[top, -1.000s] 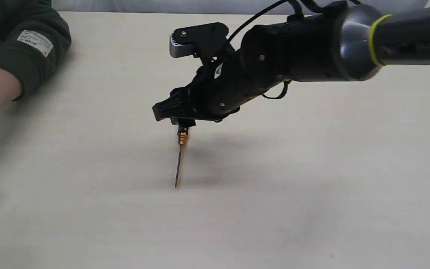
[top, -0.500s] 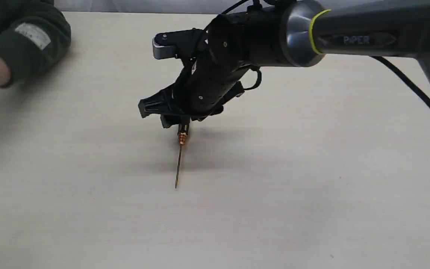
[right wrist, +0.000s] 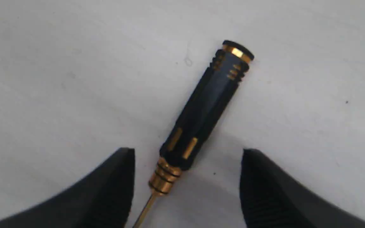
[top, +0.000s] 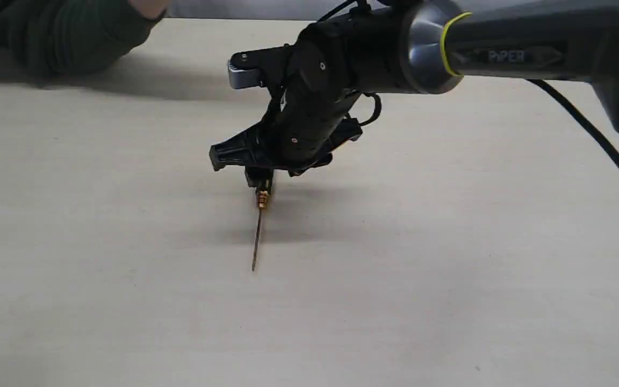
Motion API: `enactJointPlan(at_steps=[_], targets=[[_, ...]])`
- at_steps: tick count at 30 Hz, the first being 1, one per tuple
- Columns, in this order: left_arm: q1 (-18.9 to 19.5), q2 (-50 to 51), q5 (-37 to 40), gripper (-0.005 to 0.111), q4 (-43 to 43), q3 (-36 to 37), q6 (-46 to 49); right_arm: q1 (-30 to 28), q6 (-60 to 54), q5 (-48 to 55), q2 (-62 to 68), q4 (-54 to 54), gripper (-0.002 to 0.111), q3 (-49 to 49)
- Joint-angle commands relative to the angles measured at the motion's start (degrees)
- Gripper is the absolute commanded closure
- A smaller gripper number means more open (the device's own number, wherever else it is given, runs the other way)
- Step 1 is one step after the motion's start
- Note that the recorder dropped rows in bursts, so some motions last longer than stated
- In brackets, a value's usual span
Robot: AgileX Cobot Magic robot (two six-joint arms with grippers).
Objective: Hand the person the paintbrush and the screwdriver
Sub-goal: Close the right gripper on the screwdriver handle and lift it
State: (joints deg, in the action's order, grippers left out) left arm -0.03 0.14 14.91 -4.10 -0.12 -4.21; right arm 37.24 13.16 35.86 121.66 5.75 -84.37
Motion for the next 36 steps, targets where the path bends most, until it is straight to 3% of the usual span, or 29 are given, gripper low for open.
enactJointPlan(at_steps=[1,25,36], targets=[[-0.37,-0.14,-0.62,0.107,0.07,0.12,-0.12,-0.59,1.04,1.82,1.06,-0.23,0.057,-1.94],[-0.37,-0.14,-0.59,0.107,0.29,0.12,-0.12,-0.59,3.24,10.89,12.51,-0.63,0.057,-14.96],[-0.37,-0.14,-0.59,0.107,0.18,0.12,-0.12,-0.59,3.12,15.40,12.62,-5.75,0.091,-14.96]])
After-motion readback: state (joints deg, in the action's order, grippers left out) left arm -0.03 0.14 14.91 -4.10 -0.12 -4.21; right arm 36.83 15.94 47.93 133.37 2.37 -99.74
